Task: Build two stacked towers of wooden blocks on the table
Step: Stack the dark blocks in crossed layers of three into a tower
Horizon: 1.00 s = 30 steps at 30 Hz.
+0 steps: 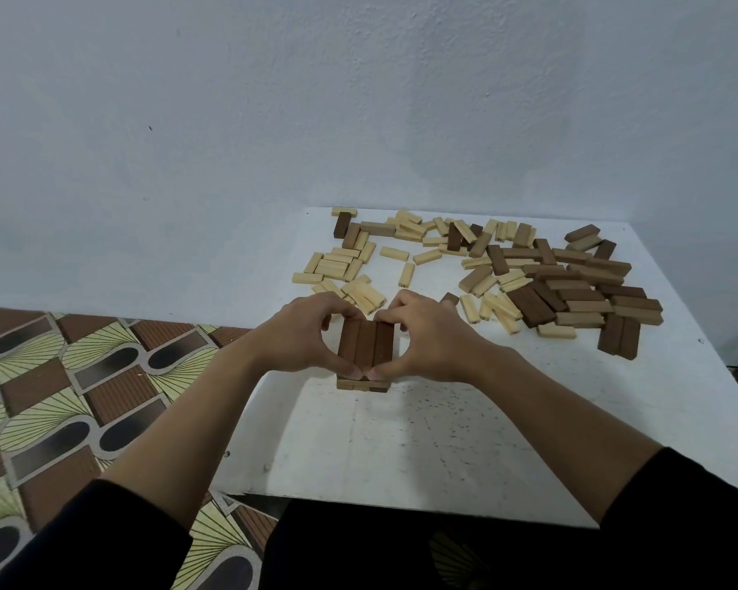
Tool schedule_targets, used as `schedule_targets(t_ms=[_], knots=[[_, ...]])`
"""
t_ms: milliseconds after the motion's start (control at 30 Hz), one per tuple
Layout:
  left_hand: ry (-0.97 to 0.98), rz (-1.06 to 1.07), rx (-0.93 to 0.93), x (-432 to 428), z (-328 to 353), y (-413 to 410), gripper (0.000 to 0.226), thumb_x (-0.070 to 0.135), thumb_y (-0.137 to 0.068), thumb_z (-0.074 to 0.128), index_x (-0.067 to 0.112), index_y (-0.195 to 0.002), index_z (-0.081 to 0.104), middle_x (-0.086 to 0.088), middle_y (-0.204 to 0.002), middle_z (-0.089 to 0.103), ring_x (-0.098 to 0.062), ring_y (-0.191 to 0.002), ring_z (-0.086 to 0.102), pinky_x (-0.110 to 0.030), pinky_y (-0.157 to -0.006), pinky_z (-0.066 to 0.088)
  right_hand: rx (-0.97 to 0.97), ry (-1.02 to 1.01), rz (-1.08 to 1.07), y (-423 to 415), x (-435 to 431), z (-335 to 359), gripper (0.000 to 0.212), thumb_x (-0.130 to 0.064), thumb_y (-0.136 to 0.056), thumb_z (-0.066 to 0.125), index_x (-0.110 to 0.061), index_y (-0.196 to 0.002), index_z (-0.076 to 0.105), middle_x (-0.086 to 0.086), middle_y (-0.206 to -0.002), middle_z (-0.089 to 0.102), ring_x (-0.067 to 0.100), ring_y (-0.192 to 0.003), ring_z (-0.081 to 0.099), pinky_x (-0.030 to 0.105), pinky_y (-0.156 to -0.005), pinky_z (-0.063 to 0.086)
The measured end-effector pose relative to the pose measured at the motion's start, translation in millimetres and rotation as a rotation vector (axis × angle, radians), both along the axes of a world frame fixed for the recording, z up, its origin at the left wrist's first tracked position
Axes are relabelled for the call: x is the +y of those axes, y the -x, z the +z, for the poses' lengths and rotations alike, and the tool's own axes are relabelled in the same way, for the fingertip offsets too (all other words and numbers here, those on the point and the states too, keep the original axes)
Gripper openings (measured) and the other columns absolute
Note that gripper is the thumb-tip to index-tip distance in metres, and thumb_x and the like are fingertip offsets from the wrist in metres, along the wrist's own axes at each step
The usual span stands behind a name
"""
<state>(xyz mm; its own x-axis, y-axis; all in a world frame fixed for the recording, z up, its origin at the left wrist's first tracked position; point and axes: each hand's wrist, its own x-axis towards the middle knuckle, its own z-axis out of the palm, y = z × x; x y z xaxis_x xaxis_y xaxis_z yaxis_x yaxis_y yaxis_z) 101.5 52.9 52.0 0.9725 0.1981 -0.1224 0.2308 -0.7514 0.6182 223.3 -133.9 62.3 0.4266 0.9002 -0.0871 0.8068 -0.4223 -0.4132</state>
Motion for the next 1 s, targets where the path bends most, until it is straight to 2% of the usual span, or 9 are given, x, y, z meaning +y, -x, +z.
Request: schedule_targets(t_ms=[67, 200, 300, 433, 567, 667, 833, 933, 1000], knots=[[0.001, 0.000, 0.003, 0, -1, 1, 0.077, 0.041, -0.061, 0.096, 0.031, -0.128, 0.059, 0.016, -0.115, 0.057, -0.009, -0.098, 0.051, -0.024, -0.078, 0.043, -0.006, -0.002, -0.004, 0, -1, 0, 0.068, -0.064, -0.069, 0.079, -0.028, -0.125, 0.066, -0.006, -0.110, 0.053, 0.012, -0.101, 0.050, 0.046, -0.092, 0.040], [0.012, 0.000, -0.004, 0, -1, 3, 0.085, 0.043, -0.061, 0.095, 0.031, -0.136, 0.056, 0.015, -0.122, 0.056, -0.009, -0.099, 0.052, -0.021, -0.078, 0.043, 0.023, -0.012, -0.039, -2, -3, -2, 0.096, -0.073, -0.063, 0.079, -0.028, -0.144, 0.053, -0.012, -0.118, 0.049, 0.006, -0.103, 0.047, 0.045, -0.096, 0.039], [0.058, 0.031, -0.021, -1, 0, 4, 0.084, 0.047, -0.061, 0.094, 0.035, -0.135, 0.057, 0.018, -0.124, 0.054, -0.009, -0.101, 0.052, -0.022, -0.079, 0.045, 0.129, -0.095, -0.083, -4, -6, -1, 0.102, -0.079, -0.058, 0.076, -0.029, -0.143, 0.053, -0.014, -0.115, 0.049, 0.004, -0.097, 0.050, 0.043, -0.094, 0.045], [0.179, 0.101, -0.040, -1, 0, 11, 0.077, 0.072, -0.059, 0.083, 0.044, -0.127, 0.061, 0.025, -0.122, 0.057, -0.001, -0.103, 0.052, -0.022, -0.081, 0.044, 0.242, -0.208, -0.162, -10, -12, -3, 0.074, -0.073, -0.072, 0.070, -0.030, -0.133, 0.063, -0.012, -0.109, 0.055, 0.006, -0.093, 0.056, 0.031, -0.081, 0.052], [0.260, 0.200, -0.121, -3, -5, 18, 0.053, 0.068, -0.080, 0.064, 0.042, -0.127, 0.063, 0.024, -0.122, 0.061, 0.008, -0.107, 0.054, -0.021, -0.082, 0.042, 0.320, -0.352, -0.272, -7, -19, -10, 0.036, -0.047, -0.095, 0.062, -0.023, -0.122, 0.069, -0.006, -0.105, 0.061, 0.007, -0.091, 0.058, 0.020, -0.077, 0.044], [0.361, 0.360, -0.221, -16, -14, 23, 0.046, 0.060, -0.094, 0.049, 0.035, -0.129, 0.065, 0.024, -0.121, 0.065, 0.011, -0.110, 0.055, -0.025, -0.092, 0.044, 0.338, -0.399, -0.315, 3, -25, -22, 0.034, -0.042, -0.100, 0.056, -0.022, -0.125, 0.067, -0.006, -0.115, 0.062, 0.004, -0.103, 0.057, 0.020, -0.087, 0.044], [0.480, 0.493, -0.230, -36, -33, 34, 0.063, 0.067, -0.092, 0.038, 0.034, -0.143, 0.056, 0.020, -0.140, 0.057, 0.000, -0.131, 0.048, -0.040, -0.113, 0.040, 0.414, -0.395, -0.396, 19, -29, -38, 0.043, -0.049, -0.101, 0.050, -0.027, -0.137, 0.057, -0.008, -0.138, 0.055, 0.004, -0.124, 0.050, 0.031, -0.107, 0.042], [0.532, 0.503, -0.228, -43, -41, 41, 0.062, 0.066, -0.095, 0.036, 0.036, -0.148, 0.049, 0.021, -0.148, 0.049, -0.003, -0.139, 0.042, -0.039, -0.118, 0.034, 0.426, -0.372, -0.398, 24, -29, -42, 0.046, -0.051, -0.101, 0.047, -0.028, -0.141, 0.054, -0.009, -0.146, 0.051, 0.008, -0.133, 0.046, 0.038, -0.114, 0.039], [0.528, 0.500, -0.244, -44, -44, 43, 0.060, 0.065, -0.095, 0.037, 0.037, -0.146, 0.050, 0.021, -0.146, 0.051, -0.003, -0.137, 0.044, -0.037, -0.115, 0.036, 0.413, -0.379, -0.399, 25, -29, -44, 0.044, -0.050, -0.101, 0.048, -0.029, -0.139, 0.055, -0.010, -0.143, 0.052, 0.007, -0.131, 0.047, 0.035, -0.111, 0.041]])
